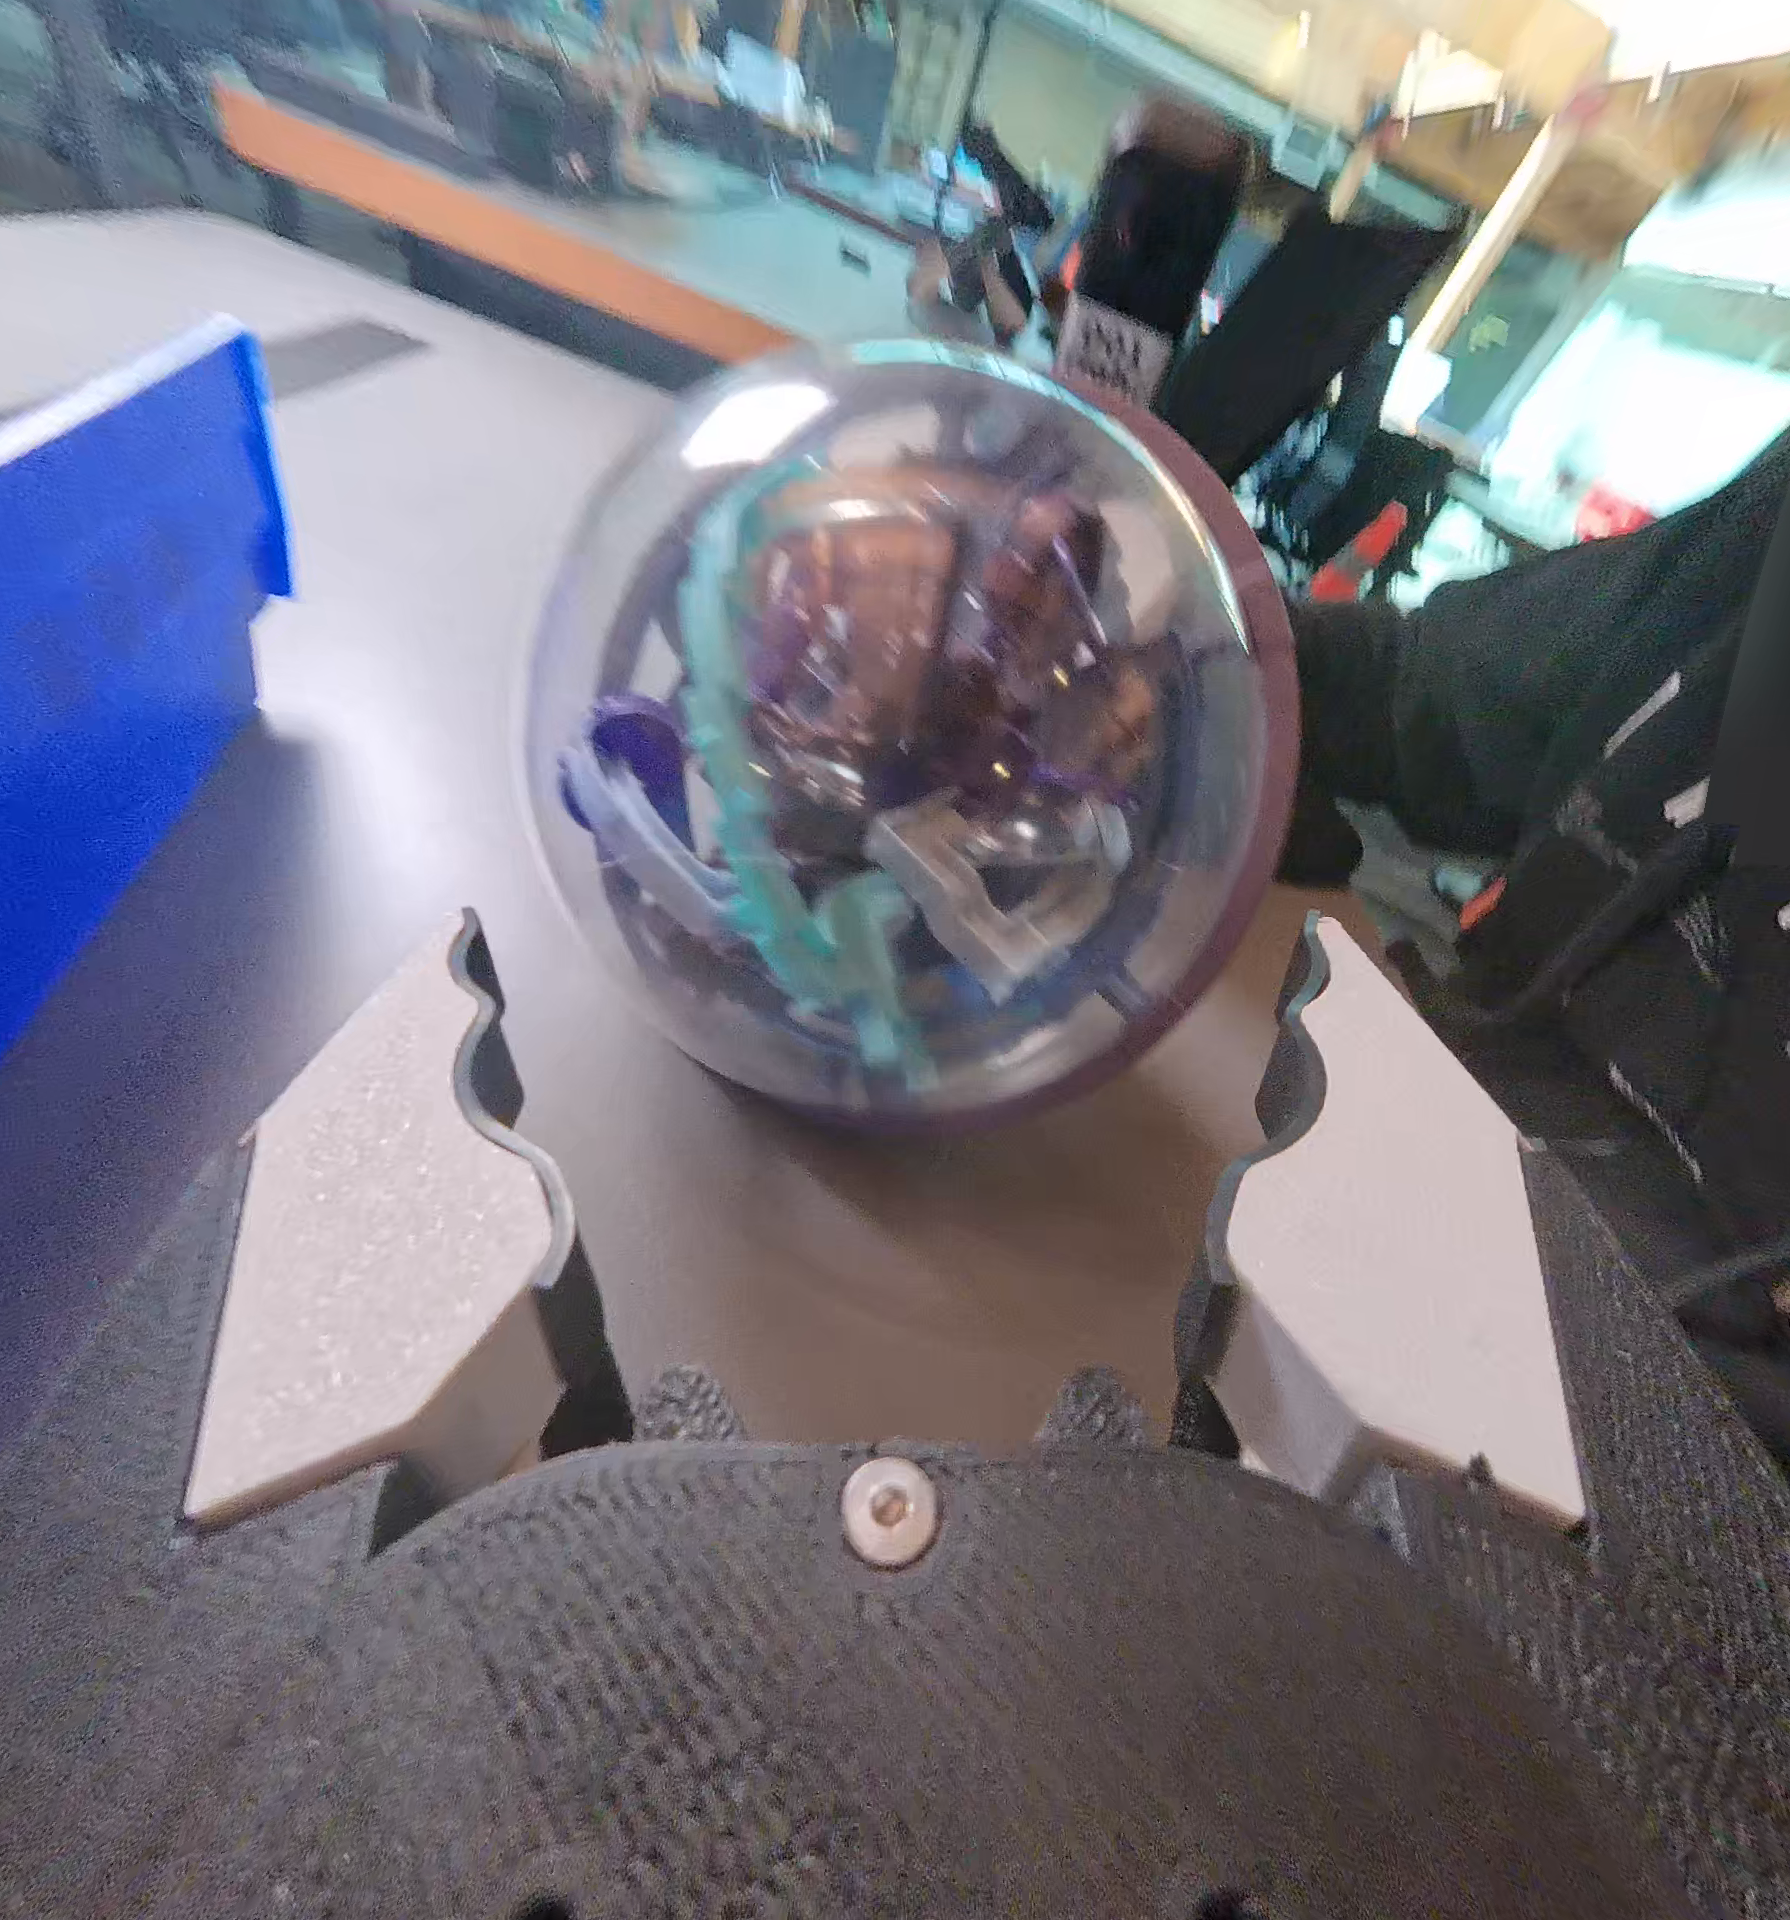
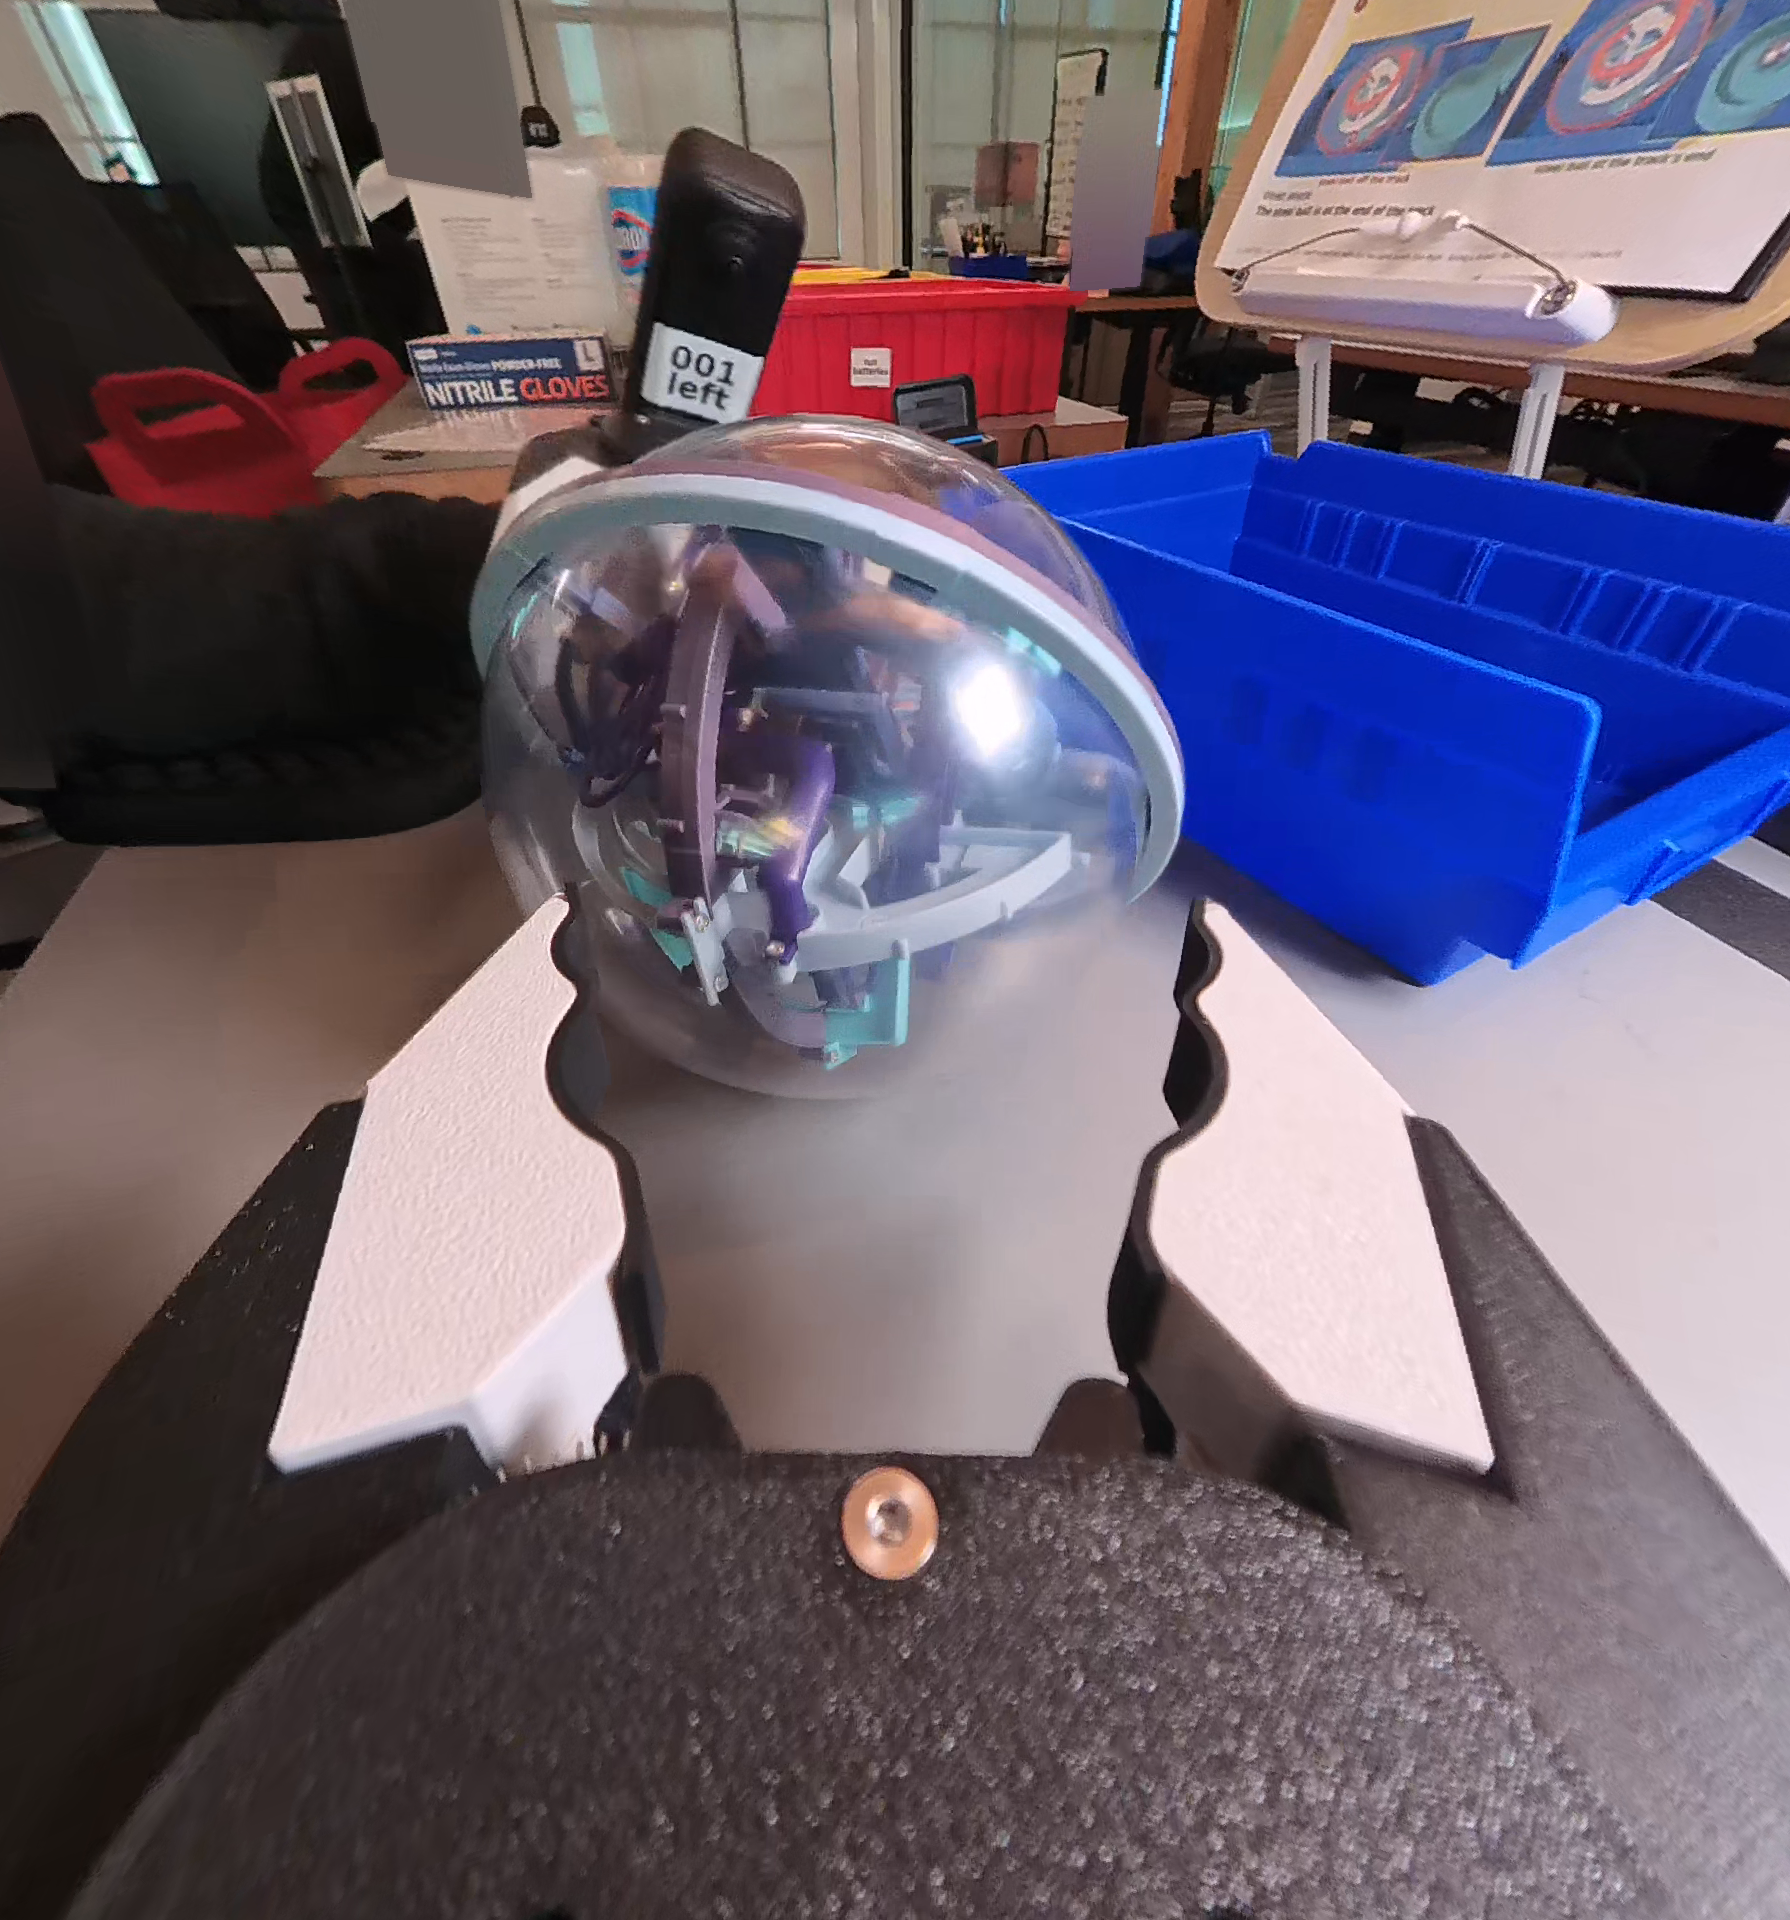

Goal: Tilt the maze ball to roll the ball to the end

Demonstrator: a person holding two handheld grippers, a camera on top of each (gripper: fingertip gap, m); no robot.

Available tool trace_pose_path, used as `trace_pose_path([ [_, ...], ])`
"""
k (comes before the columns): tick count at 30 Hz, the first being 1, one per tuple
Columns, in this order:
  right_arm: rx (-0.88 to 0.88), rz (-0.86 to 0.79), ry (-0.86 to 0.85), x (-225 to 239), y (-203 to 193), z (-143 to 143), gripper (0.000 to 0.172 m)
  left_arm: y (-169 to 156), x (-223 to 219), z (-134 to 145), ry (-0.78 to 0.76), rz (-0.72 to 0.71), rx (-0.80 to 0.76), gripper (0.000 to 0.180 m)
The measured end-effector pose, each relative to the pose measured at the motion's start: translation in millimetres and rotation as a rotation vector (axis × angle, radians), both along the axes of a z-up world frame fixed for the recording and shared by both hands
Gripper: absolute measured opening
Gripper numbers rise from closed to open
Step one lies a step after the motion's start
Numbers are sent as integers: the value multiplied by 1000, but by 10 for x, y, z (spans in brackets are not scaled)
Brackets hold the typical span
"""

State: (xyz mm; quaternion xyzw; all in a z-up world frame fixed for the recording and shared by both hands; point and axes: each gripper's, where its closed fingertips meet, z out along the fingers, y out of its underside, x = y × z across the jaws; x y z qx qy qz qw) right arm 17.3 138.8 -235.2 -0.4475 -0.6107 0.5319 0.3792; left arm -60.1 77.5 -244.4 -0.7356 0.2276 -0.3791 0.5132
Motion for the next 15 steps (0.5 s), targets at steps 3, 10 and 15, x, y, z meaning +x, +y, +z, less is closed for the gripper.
trace_pose_path([
  [3, -3, 10, -22, -13, -19, -54, 109, 77, 24, -1, -54, 16, 0, 147],
  [10, 1, 61, -74, 0, -102, -182, 105, 90, 230, -44, 50, 6, 36, 147],
  [15, -41, 63, -63, -5, -89, -149, 100, 122, 207, -45, 10, 27, -15, 147],
])
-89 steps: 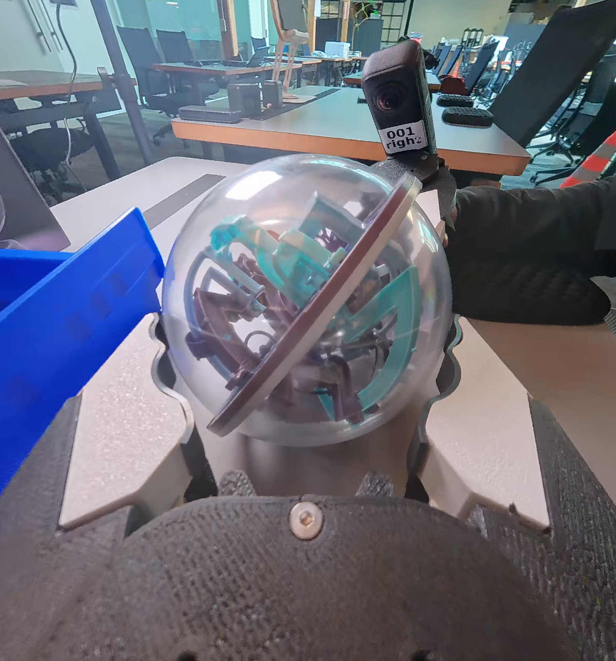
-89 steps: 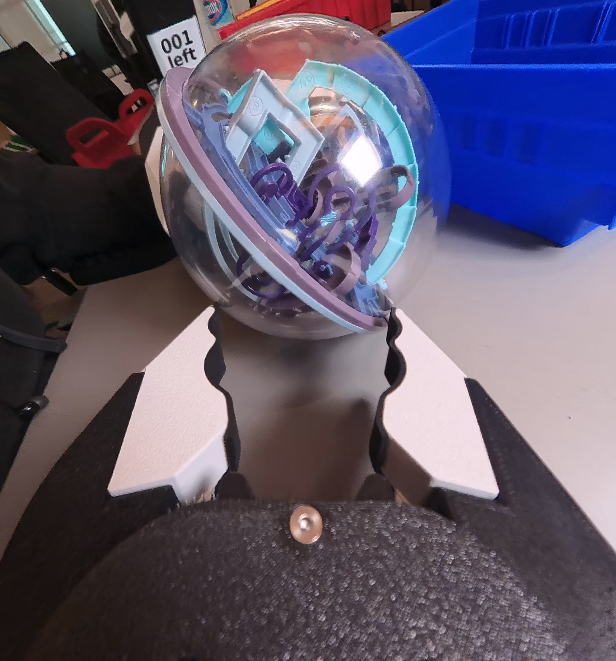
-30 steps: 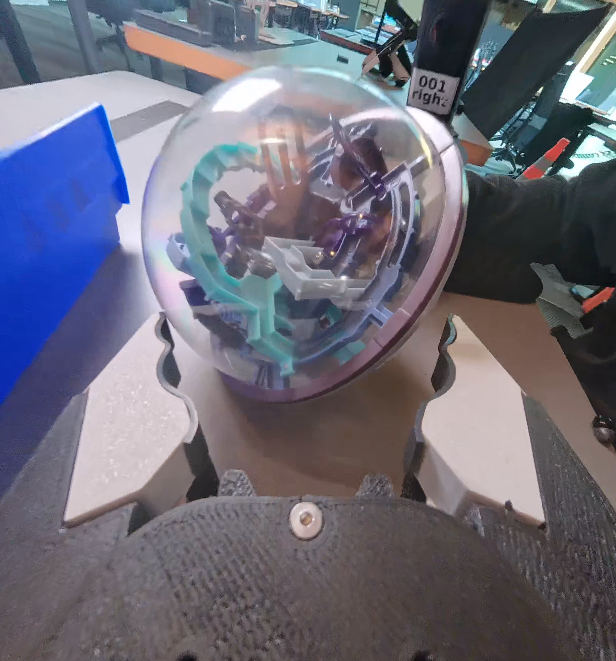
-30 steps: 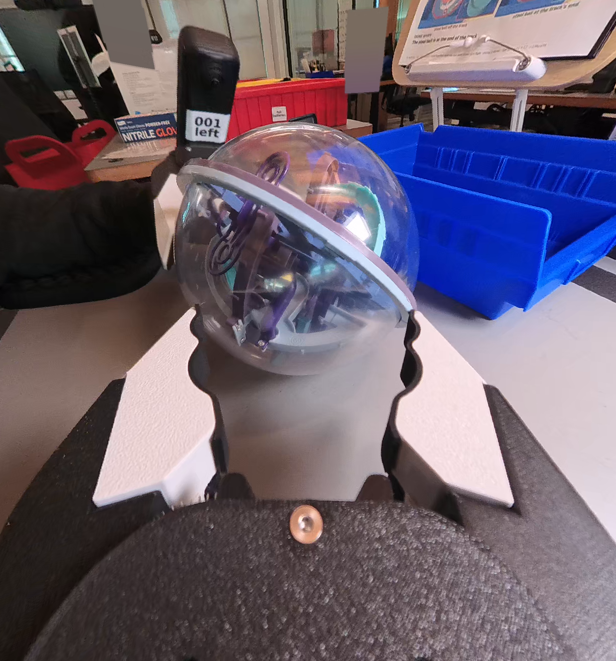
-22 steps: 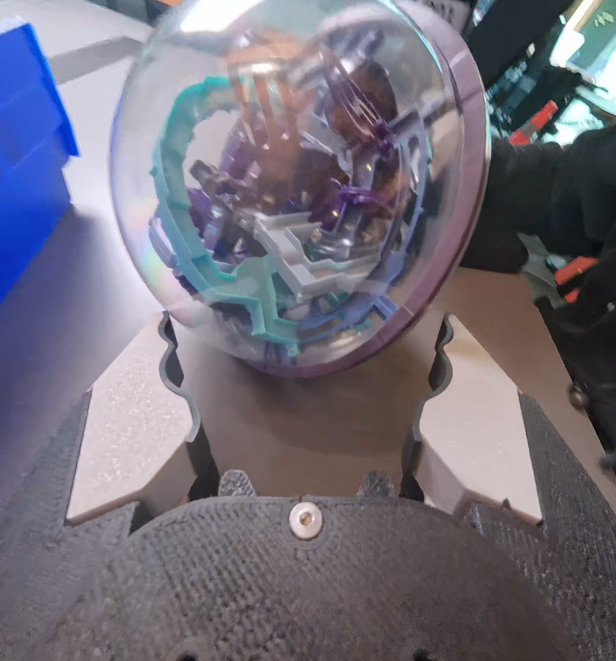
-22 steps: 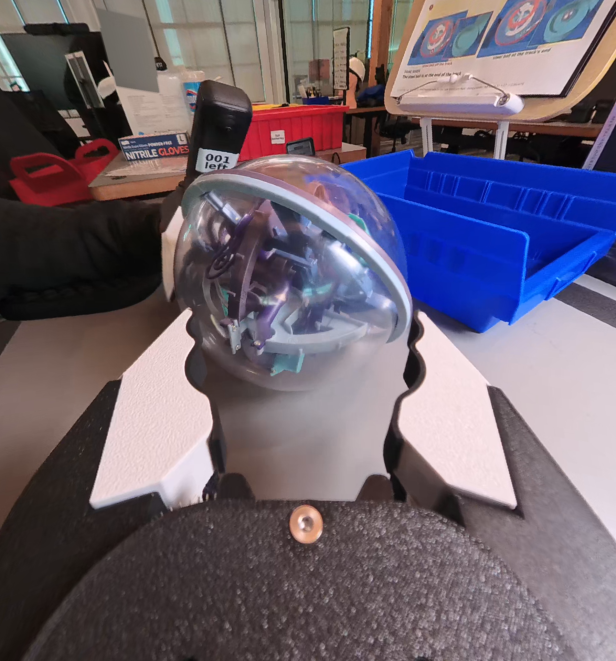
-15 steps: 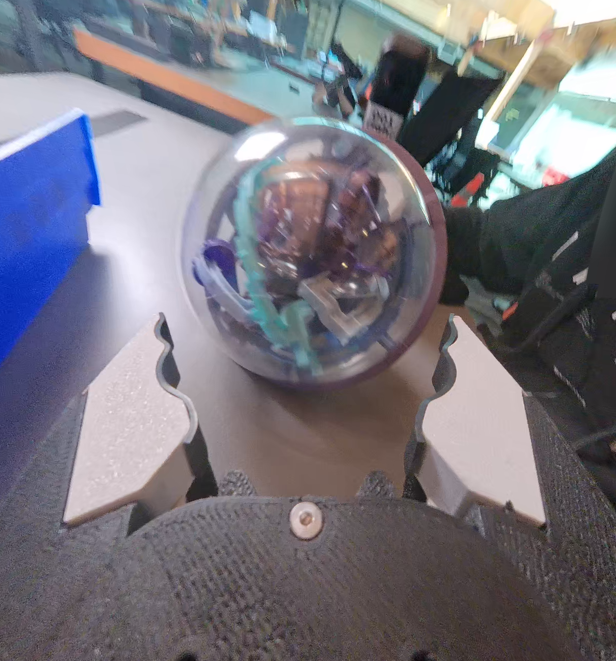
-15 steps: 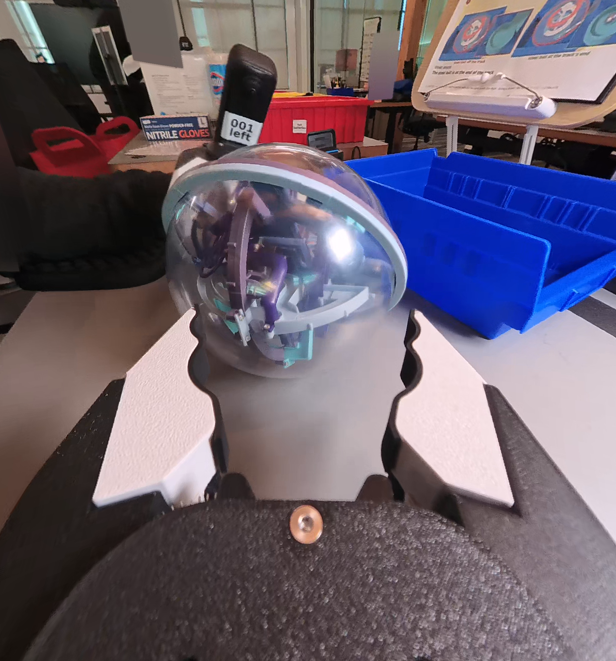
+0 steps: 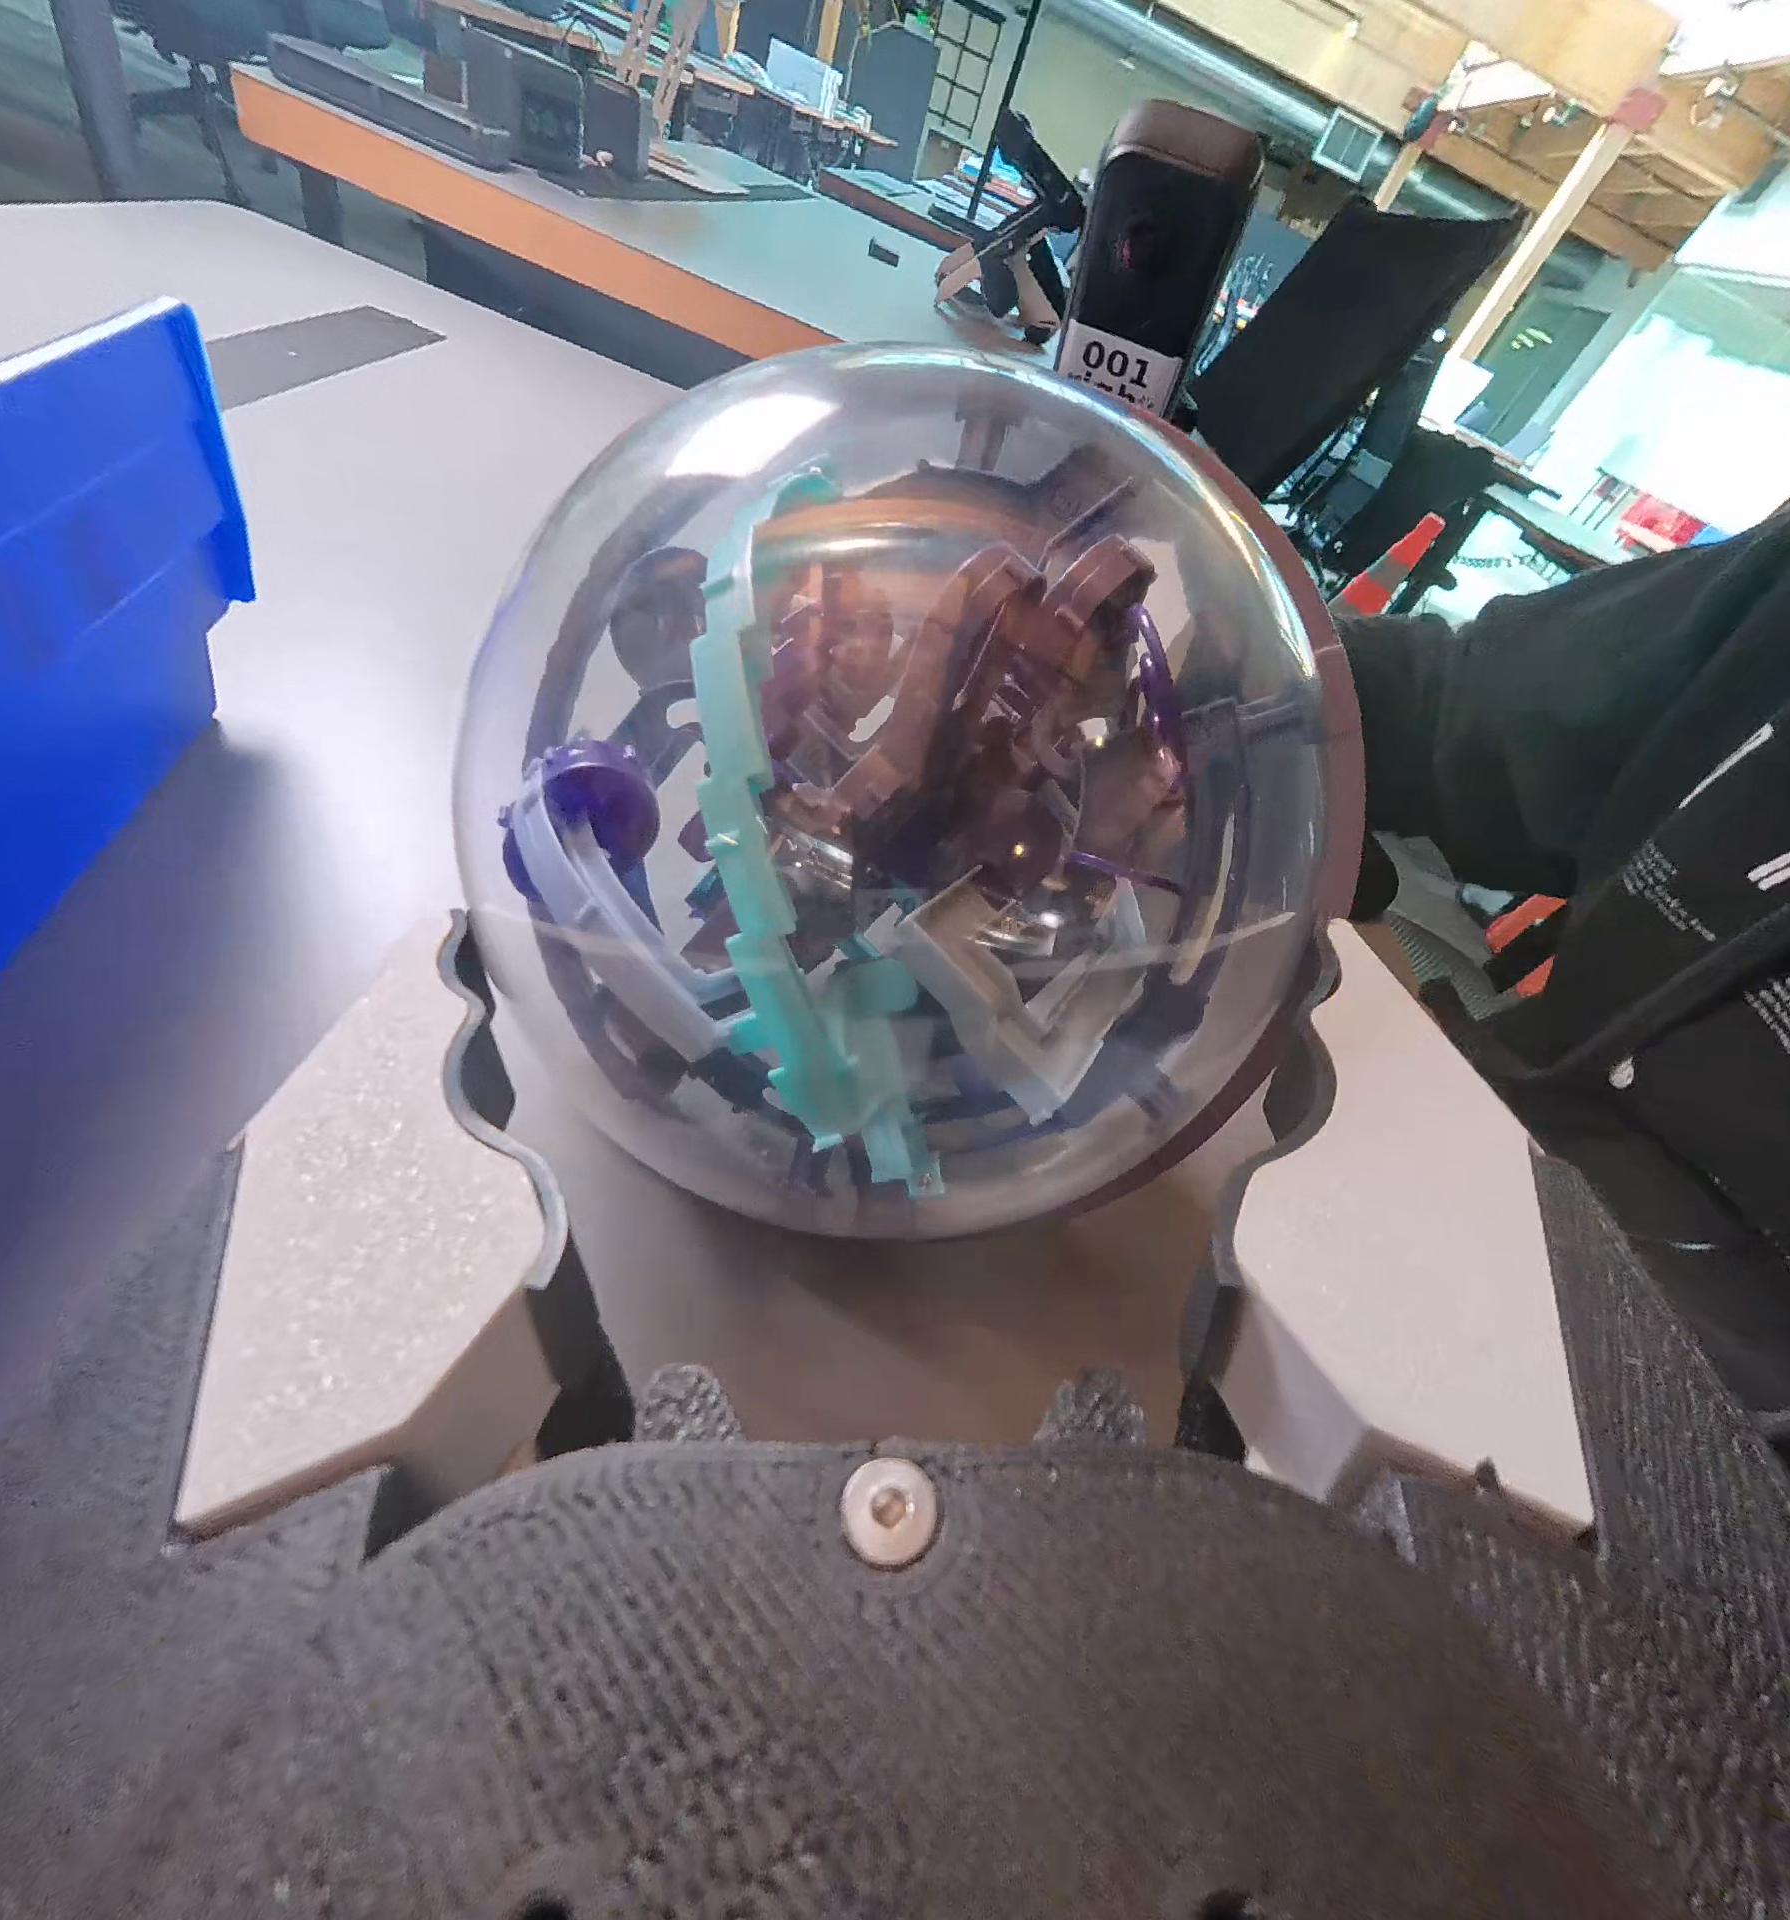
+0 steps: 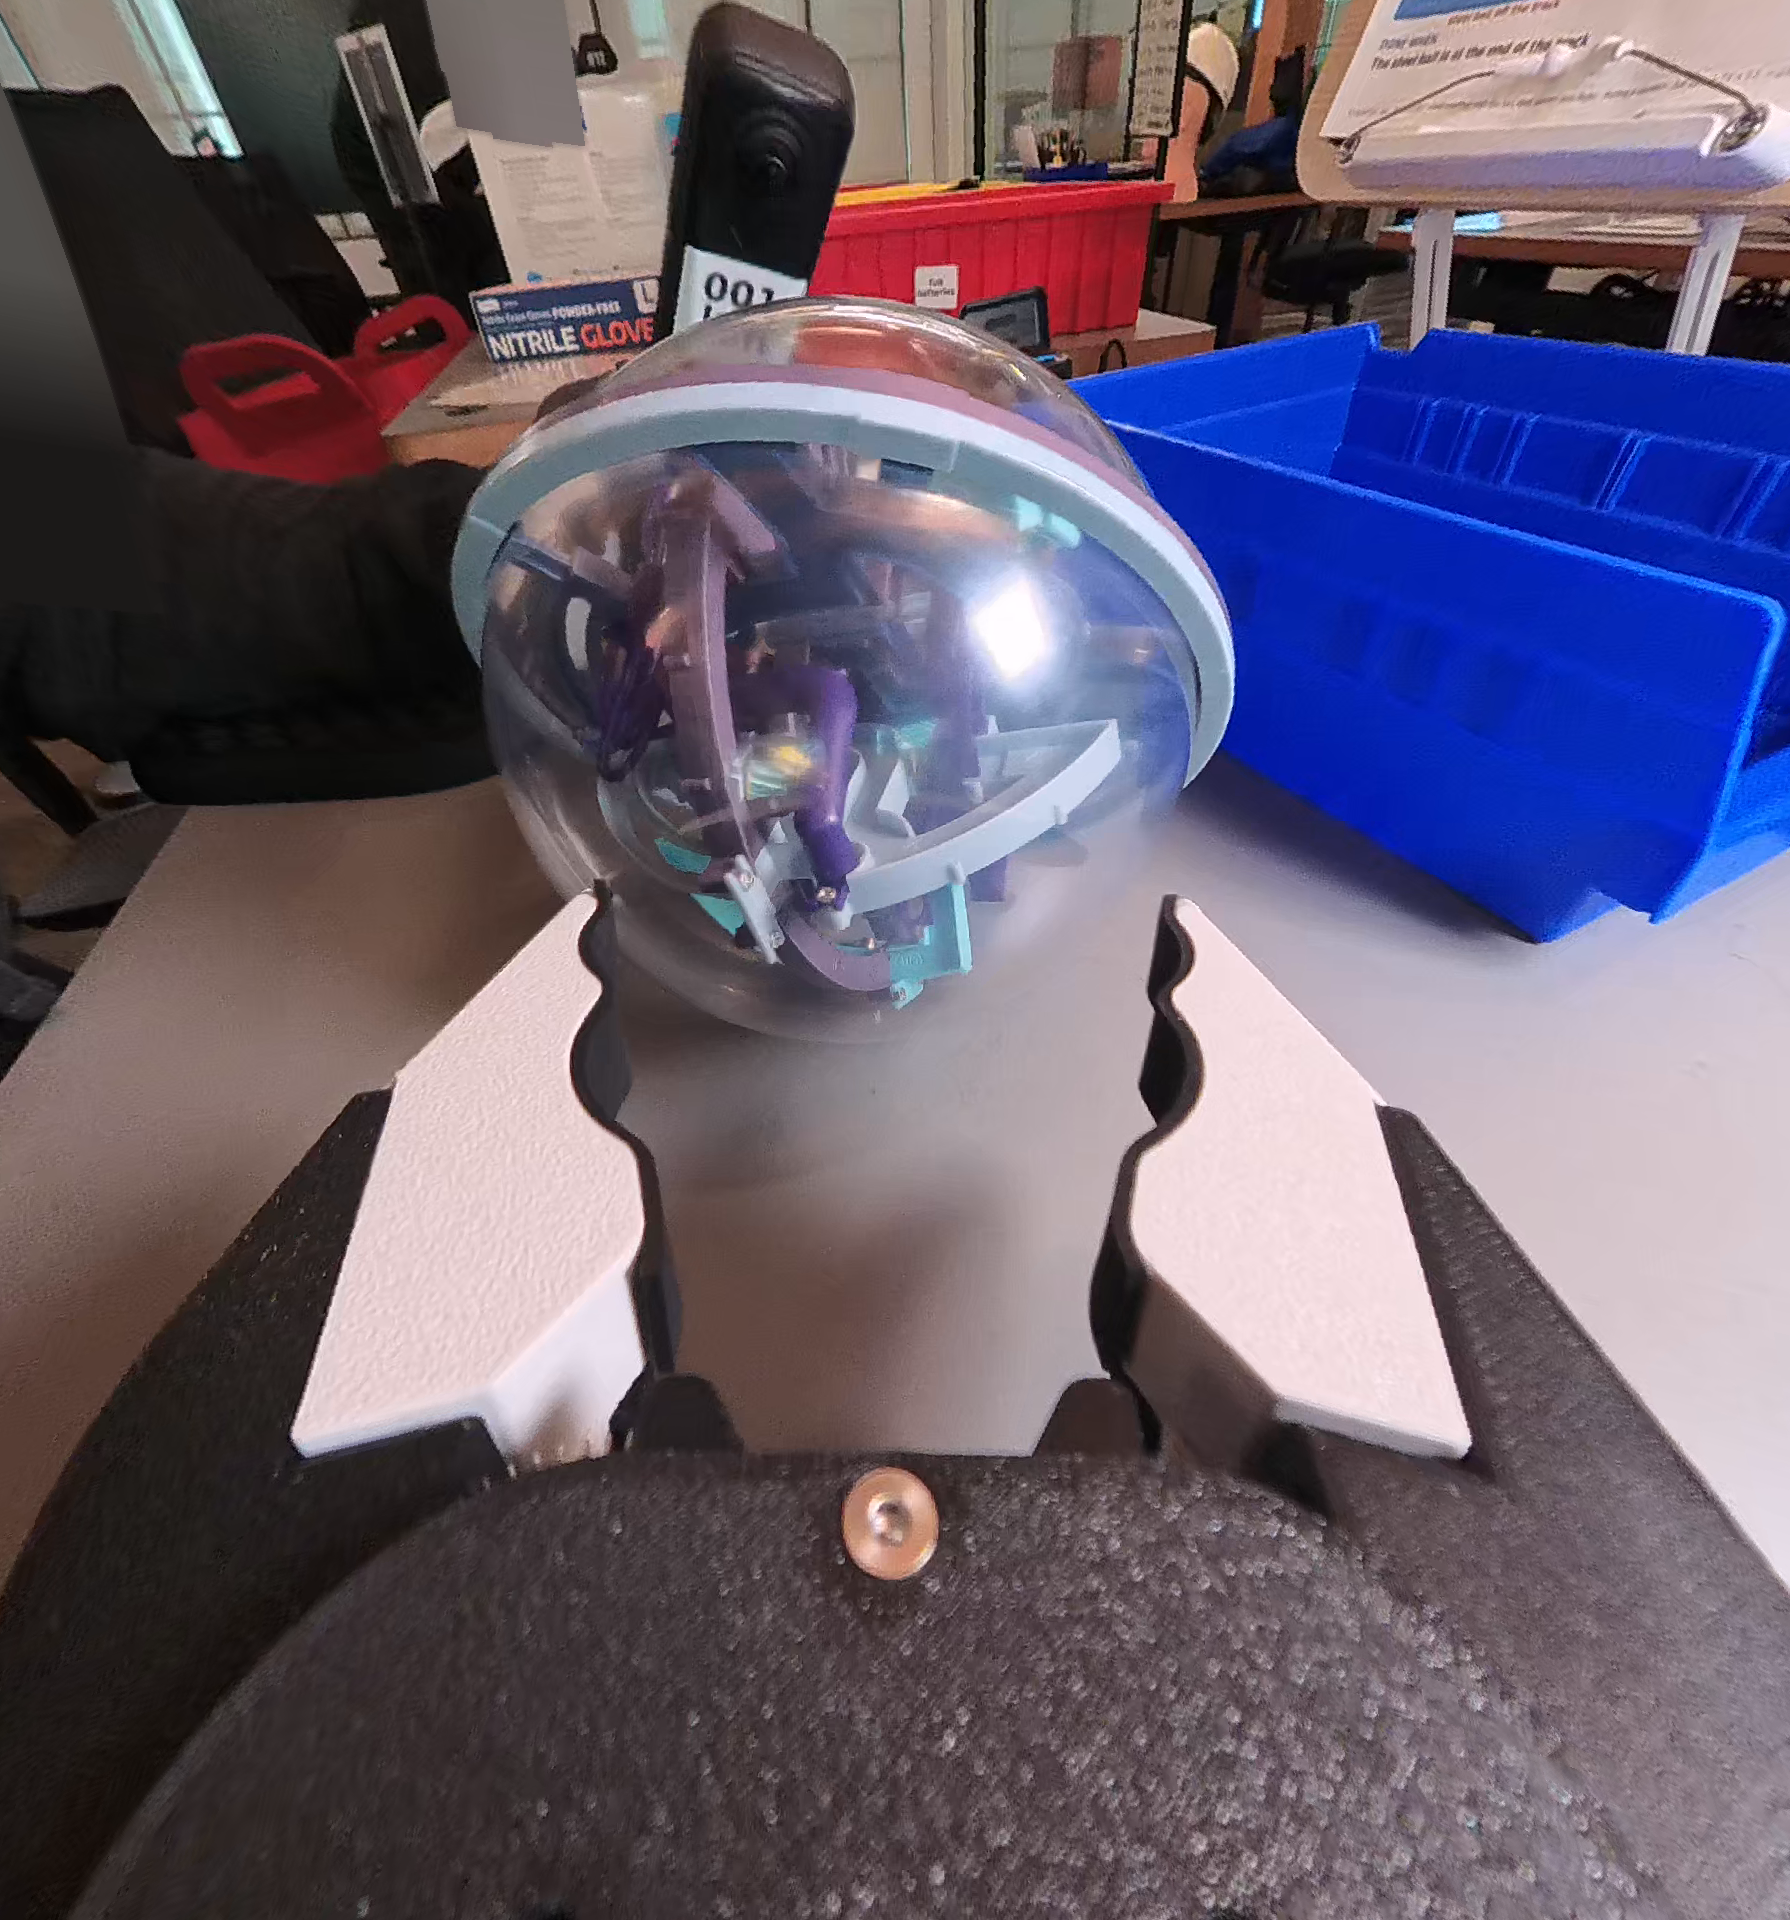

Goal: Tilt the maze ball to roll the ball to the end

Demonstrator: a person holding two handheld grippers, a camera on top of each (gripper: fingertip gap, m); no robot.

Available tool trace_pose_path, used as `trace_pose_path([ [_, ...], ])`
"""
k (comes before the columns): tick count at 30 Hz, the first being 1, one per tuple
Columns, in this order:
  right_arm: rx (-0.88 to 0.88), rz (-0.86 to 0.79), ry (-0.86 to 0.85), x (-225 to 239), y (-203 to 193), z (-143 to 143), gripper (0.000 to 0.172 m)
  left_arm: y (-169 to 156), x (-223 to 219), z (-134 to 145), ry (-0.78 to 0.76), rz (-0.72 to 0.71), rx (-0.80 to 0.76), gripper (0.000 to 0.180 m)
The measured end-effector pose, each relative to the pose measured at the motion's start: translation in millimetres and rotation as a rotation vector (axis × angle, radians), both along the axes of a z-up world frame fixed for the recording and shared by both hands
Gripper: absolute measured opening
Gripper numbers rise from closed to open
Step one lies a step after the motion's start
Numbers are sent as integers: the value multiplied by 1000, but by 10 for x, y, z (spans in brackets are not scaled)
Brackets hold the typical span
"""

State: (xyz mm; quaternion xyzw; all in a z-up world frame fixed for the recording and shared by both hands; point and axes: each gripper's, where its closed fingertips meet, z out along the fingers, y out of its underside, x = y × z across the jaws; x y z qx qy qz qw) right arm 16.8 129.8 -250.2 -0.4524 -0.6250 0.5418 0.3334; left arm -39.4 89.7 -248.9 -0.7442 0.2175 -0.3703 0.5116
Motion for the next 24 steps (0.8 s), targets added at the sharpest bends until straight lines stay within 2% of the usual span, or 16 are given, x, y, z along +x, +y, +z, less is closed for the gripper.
trace_pose_path([
  [8, -58, 15, -8, -17, -32, 23, 96, 94, -24, 78, -171, 24, -98, 147],
  [24, -214, -24, -10, -25, 116, 60, 92, 261, -77, 105, -337, 135, -238, 146],
])
